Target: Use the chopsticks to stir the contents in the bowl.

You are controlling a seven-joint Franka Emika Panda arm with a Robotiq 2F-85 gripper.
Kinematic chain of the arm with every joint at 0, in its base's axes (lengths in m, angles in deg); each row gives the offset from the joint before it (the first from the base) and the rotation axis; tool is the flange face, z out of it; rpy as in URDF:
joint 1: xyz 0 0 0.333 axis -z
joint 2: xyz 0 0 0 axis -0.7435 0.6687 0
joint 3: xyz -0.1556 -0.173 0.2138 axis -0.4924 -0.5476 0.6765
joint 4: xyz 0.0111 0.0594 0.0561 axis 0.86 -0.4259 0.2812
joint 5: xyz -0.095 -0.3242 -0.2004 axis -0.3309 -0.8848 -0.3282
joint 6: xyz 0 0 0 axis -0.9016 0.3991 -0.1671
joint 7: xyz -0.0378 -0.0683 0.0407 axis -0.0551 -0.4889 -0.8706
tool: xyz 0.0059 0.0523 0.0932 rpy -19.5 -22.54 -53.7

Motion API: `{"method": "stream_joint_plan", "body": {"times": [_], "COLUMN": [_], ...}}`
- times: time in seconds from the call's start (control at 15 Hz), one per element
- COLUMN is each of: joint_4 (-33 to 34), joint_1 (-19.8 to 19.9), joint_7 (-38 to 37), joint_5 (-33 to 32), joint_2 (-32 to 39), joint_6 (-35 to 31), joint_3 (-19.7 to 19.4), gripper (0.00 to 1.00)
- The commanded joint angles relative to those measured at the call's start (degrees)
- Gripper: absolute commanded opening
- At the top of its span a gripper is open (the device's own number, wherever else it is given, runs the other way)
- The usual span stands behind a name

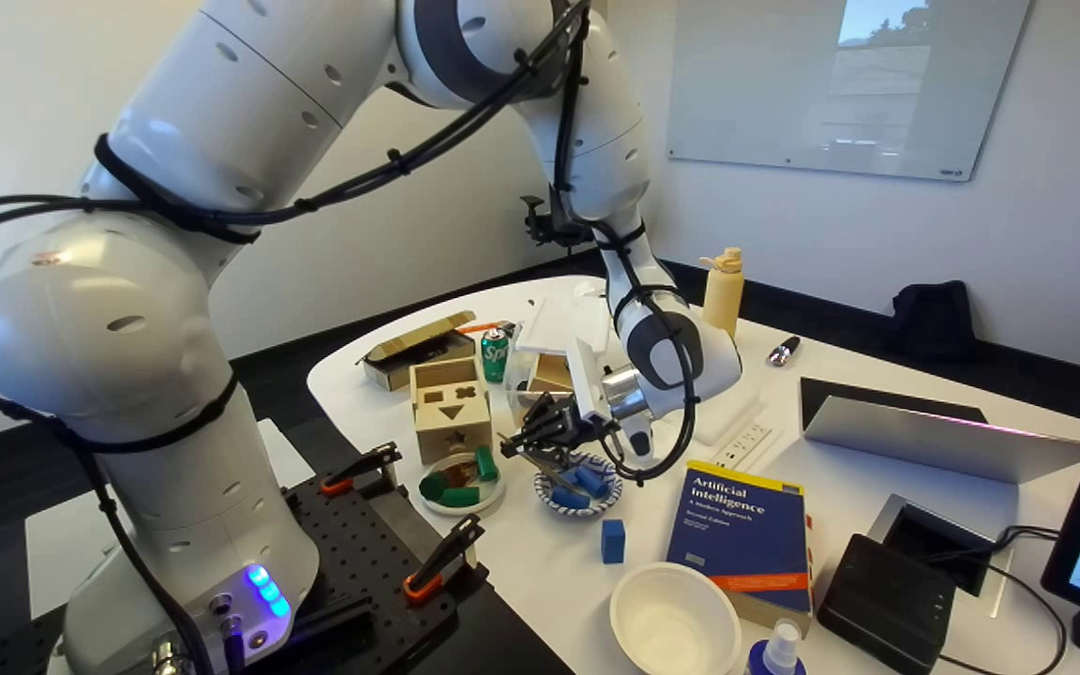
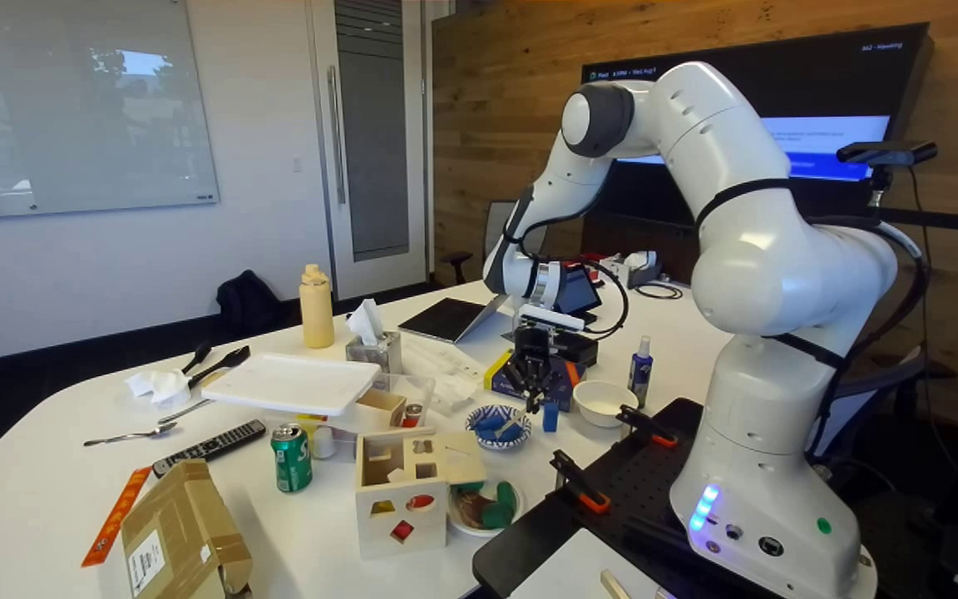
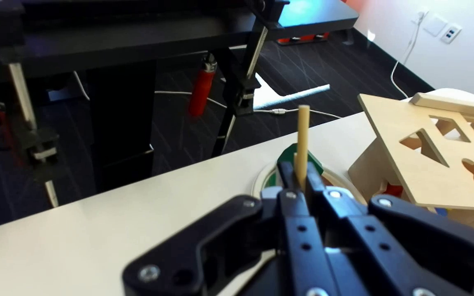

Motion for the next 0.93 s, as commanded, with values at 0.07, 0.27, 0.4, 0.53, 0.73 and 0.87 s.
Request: {"method": "stream_joint_plan", "body": {"times": [0.07,0.27,0.4,0.53,0.73,0.87], "joint_4": [0.64,0.67,0.91,0.72,0.81,1.05], "joint_1": [0.20,-0.08,-0.06,-0.03,-0.18,0.14], "joint_7": [1.90,1.83,1.33,0.32,-2.24,-2.92], "joint_5": [0.00,-0.46,-0.75,-0.76,-1.34,-1.09], "joint_2": [-0.14,-0.62,-0.73,-0.96,-0.71,-0.31], "joint_6": [-0.04,-2.11,-2.73,-2.70,-0.21,2.03], "joint_3": [0.76,0.34,0.07,-0.44,-1.31,-1.19], "gripper": [0.02,0.02,0.02,0.02,0.02,0.02]}}
